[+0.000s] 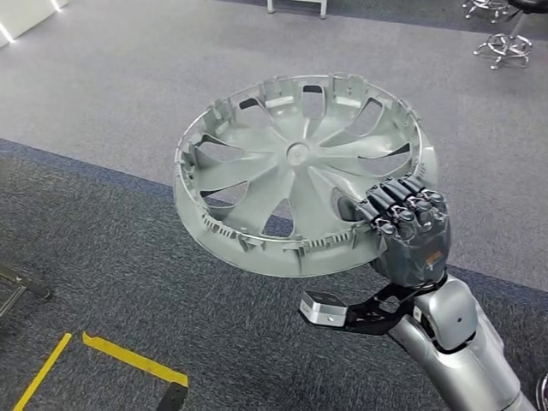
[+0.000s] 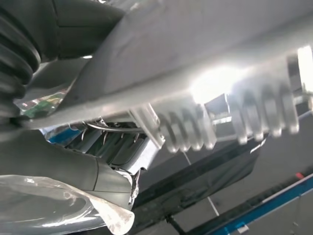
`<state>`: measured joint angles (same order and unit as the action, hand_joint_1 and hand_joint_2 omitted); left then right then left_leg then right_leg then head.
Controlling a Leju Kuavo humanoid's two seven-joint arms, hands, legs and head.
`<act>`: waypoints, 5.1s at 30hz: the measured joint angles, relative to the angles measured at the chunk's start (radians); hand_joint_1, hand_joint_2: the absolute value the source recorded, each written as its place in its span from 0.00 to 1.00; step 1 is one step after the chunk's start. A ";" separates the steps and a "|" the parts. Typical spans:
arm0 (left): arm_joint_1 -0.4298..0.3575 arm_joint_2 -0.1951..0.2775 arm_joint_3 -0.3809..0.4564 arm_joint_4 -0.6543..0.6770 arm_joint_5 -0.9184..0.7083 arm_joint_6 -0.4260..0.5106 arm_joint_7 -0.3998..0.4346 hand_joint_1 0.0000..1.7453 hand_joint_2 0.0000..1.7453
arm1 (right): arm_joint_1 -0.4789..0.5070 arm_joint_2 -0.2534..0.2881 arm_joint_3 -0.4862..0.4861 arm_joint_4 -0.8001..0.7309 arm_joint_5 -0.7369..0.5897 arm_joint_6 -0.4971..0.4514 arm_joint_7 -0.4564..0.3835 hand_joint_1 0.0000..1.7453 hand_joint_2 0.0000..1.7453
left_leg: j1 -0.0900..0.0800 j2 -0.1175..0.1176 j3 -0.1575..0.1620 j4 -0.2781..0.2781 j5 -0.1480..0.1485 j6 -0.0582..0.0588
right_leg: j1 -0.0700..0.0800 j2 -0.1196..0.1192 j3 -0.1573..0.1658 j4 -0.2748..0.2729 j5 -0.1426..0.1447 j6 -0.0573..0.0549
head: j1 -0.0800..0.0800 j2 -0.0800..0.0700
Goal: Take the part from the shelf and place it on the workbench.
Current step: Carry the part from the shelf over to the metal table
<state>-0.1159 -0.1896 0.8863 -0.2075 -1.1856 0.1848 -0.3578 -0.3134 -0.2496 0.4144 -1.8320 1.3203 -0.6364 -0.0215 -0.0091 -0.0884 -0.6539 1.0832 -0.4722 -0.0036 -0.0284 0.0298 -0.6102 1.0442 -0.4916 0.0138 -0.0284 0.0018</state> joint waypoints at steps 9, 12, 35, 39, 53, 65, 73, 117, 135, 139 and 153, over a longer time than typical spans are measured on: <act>-0.004 0.000 -0.007 0.000 -0.001 -0.002 0.000 0.00 1.00 | -0.009 0.000 0.009 0.003 -0.006 0.011 -0.001 1.00 1.00 | 0.003 0.113 -0.051 0.111 -0.022 -0.008 | 0.008 -0.092 0.030 -0.001 -0.025 -0.009 | -0.008 0.000; -0.006 0.001 -0.010 0.000 -0.002 -0.002 0.000 0.00 1.00 | -0.013 0.000 0.013 0.004 -0.014 0.015 0.001 1.00 1.00 | -0.014 0.169 0.011 -0.032 0.035 0.014 | 0.017 -0.143 0.049 -0.004 -0.042 0.005 | -0.008 0.000; -0.008 0.003 -0.012 0.000 -0.008 0.000 0.005 0.00 1.00 | -0.027 0.000 0.047 0.013 -0.038 0.021 -0.017 1.00 1.00 | 0.016 0.073 -0.091 0.189 -0.076 -0.018 | 0.000 -0.049 0.012 -0.001 -0.004 -0.010 | -0.019 0.000; -0.006 0.003 -0.012 0.000 -0.008 0.001 0.006 0.00 1.00 | -0.028 0.000 0.055 0.015 -0.035 0.021 -0.018 1.00 1.00 | 0.014 0.101 -0.051 0.100 0.003 -0.009 | 0.004 -0.102 0.027 -0.001 -0.017 -0.008 | -0.020 0.000; -0.006 0.006 -0.012 0.000 0.010 -0.004 -0.002 0.00 1.00 | -0.114 -0.079 0.097 0.037 -0.319 0.331 -0.087 1.00 1.00 | 0.004 0.020 0.034 -0.061 0.039 0.048 | 0.009 -0.028 -0.092 0.215 -0.088 0.030 | -0.007 0.000; 0.002 0.013 -0.012 -0.001 0.016 -0.004 -0.010 0.00 1.00 | -0.215 -0.177 0.150 0.060 -0.477 0.476 -0.146 1.00 1.00 | 0.009 0.068 -0.089 0.163 -0.056 -0.008 | 0.001 -0.041 0.031 -0.017 -0.003 -0.005 | -0.021 0.000; 0.000 0.017 -0.012 -0.001 0.011 -0.004 -0.010 0.00 1.00 | -0.222 -0.211 0.169 0.048 -0.501 0.480 -0.177 1.00 1.00 | -0.010 0.178 -0.002 -0.041 0.056 0.018 | 0.016 -0.142 0.072 -0.021 -0.039 0.013 | -0.020 0.000; 0.003 0.023 -0.027 -0.001 0.020 -0.174 -0.072 0.00 1.00 | 0.022 -0.178 0.039 -0.039 -0.237 0.142 -0.111 1.00 1.00 | 0.010 0.075 0.039 -0.055 0.022 0.031 | 0.007 -0.031 -0.020 0.038 0.007 0.028 | -0.008 0.000; 0.009 0.034 -0.036 -0.001 0.011 -0.167 -0.081 0.00 1.00 | 0.086 -0.135 -0.014 -0.068 -0.188 0.069 -0.093 1.00 1.00 | -0.003 0.081 0.009 -0.044 0.044 0.028 | 0.010 -0.031 0.093 -0.023 -0.051 0.017 | -0.013 0.000; 0.011 0.036 -0.037 -0.001 0.010 -0.167 -0.080 0.00 1.00 | 0.095 -0.135 -0.025 -0.079 -0.187 0.064 -0.092 1.00 1.00 | 0.003 0.078 0.046 -0.070 0.031 0.047 | 0.008 -0.031 0.052 0.060 -0.067 0.033 | -0.008 0.000; 0.010 0.035 -0.040 -0.001 0.003 -0.165 -0.079 0.00 1.00 | 0.106 -0.132 -0.041 -0.082 -0.182 0.060 -0.092 1.00 1.00 | -0.001 0.077 0.120 -0.026 -0.054 0.015 | 0.009 -0.031 -0.017 -0.016 0.035 -0.002 | -0.001 0.000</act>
<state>-0.1059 -0.1550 0.8466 -0.2086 -1.1830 0.0202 -0.4369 -0.2075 -0.3820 0.3731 -1.9140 1.1381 -0.5768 -0.1136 -0.0104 -0.0115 -0.5337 1.0570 -0.5266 0.0110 -0.0199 -0.0016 -0.6271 1.0284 -0.4566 0.0118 -0.0294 0.0015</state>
